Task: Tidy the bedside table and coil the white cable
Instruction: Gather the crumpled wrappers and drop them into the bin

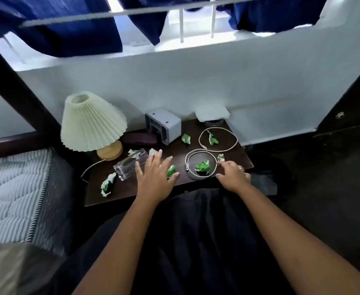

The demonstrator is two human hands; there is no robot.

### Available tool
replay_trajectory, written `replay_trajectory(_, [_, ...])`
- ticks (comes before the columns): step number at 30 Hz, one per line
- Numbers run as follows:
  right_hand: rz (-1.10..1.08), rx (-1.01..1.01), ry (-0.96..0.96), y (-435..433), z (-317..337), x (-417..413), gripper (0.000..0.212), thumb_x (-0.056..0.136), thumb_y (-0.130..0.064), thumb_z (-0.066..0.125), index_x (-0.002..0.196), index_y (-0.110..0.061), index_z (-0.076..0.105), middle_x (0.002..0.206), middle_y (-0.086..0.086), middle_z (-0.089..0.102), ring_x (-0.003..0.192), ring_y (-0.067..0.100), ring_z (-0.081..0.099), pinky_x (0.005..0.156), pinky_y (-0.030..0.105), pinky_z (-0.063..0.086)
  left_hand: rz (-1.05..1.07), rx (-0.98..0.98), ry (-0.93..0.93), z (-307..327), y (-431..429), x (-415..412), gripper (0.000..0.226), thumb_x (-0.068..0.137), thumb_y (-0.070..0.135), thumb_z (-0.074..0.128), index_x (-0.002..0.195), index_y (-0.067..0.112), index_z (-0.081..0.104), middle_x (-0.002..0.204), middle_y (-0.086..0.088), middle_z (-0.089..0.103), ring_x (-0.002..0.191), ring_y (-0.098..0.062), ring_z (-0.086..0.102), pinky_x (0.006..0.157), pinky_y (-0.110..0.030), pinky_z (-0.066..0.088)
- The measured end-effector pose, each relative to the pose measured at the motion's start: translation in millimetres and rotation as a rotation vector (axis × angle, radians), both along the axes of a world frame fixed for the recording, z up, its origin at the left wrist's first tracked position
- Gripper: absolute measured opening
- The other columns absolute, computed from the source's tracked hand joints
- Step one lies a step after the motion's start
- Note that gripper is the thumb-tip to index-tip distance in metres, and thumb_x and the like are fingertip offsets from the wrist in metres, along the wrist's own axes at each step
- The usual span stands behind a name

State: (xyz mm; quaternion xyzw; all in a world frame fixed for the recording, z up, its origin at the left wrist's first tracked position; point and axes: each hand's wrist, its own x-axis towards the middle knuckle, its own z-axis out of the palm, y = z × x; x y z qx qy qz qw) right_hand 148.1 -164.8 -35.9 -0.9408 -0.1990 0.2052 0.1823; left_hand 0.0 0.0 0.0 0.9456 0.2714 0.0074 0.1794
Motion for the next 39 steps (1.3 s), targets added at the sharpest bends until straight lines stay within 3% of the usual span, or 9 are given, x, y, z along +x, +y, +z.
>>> replay_trajectory(8, [-0.063,-0.001,-0.017,38.1,-39.9,48.9,0.049,0.088,-0.018,0.049,0.135,-0.025,0.039,0.144,0.003,0.033,0.128,0.032,0.035,0.1,0.046,0.035,0.039,-0.077,0.114,-54.8,40.7,39.8,0.049,0.091,0.043,0.046,0.138,0.032,0.037,0.154,0.007,0.023,0.143,-0.016,0.017,0.115,-0.052,0.0])
replay_trajectory(11, [-0.065,-0.044,-0.013,48.9,-54.0,59.9,0.047,0.086,-0.008,0.045,0.131,-0.019,0.042,0.141,0.007,0.034,0.125,0.036,0.035,0.1,0.042,0.037,0.062,-0.068,0.077,-74.1,52.5,45.0,0.048,0.09,0.039,0.049,0.136,0.029,0.04,0.15,0.006,0.032,0.14,-0.017,0.025,0.115,-0.048,0.015])
replay_trajectory(15, [-0.112,-0.046,-0.083,56.5,-63.3,71.8,0.03,0.084,-0.003,0.045,0.113,-0.008,0.052,0.124,0.018,0.046,0.113,0.042,0.045,0.092,0.04,0.039,0.021,0.016,0.108,-87.2,55.7,56.0,0.051,0.087,0.037,0.054,0.136,0.03,0.04,0.145,0.004,0.037,0.135,-0.02,0.03,0.104,-0.041,0.033])
replay_trajectory(19, [-0.109,0.093,-0.163,65.0,-57.4,78.8,0.016,0.087,-0.003,0.045,0.101,-0.006,0.052,0.111,0.018,0.052,0.098,0.04,0.053,0.079,0.039,0.04,-0.032,0.079,0.175,-93.8,47.7,65.3,0.051,0.087,0.035,0.052,0.136,0.032,0.037,0.143,0.005,0.035,0.131,-0.02,0.033,0.096,-0.041,0.04])
replay_trajectory(22, [0.068,0.279,-0.08,75.3,-49.5,71.7,0.011,0.092,-0.011,0.043,0.101,-0.015,0.048,0.105,0.011,0.052,0.091,0.031,0.054,0.078,0.038,0.042,0.007,0.056,0.152,-97.6,48.8,61.3,0.045,0.089,0.022,0.048,0.133,0.028,0.04,0.139,0.002,0.038,0.126,-0.023,0.034,0.089,-0.041,0.044])
replay_trajectory(26, [0.337,0.09,0.005,83.0,-57.0,56.9,0.012,0.09,-0.02,0.049,0.102,-0.019,0.046,0.103,0.008,0.054,0.095,0.031,0.055,0.082,0.039,0.045,0.012,0.073,0.097,-99.0,49.1,58.6,0.045,0.086,0.005,0.046,0.128,0.023,0.045,0.13,-0.001,0.044,0.119,-0.024,0.037,0.079,-0.034,0.046])
replay_trajectory(32, [0.392,-0.136,-0.03,80.9,-63.5,52.4,0.03,0.087,-0.026,0.059,0.108,-0.013,0.043,0.112,0.011,0.041,0.1,0.038,0.051,0.081,0.045,0.048,0.043,-0.04,0.001,-100.7,43.8,61.9,0.039,0.08,-0.009,0.042,0.111,0.014,0.049,0.104,-0.004,0.049,0.101,-0.025,0.044,0.065,-0.034,0.046])
replay_trajectory(36, [0.37,-0.115,-0.045,85.4,-68.0,52.5,0.018,0.091,-0.022,0.053,0.101,-0.008,0.048,0.113,0.013,0.041,0.102,0.038,0.047,0.085,0.044,0.045,0.112,-0.148,-0.078,-95.7,50.3,65.6,0.039,0.076,-0.012,0.039,0.105,0.013,0.05,0.093,-0.002,0.041,0.092,-0.026,0.045,0.068,-0.032,0.037])
replay_trajectory(39, [0.272,0.039,0.001,91.2,-66.7,57.7,0.005,0.09,-0.008,0.045,0.094,-0.009,0.043,0.1,0.015,0.051,0.094,0.036,0.051,0.079,0.041,0.041,0.204,-0.16,-0.101,-92.1,59.8,63.3,0.041,0.077,-0.012,0.04,0.107,0.013,0.048,0.094,-0.001,0.038,0.091,-0.027,0.047,0.071,-0.028,0.031])
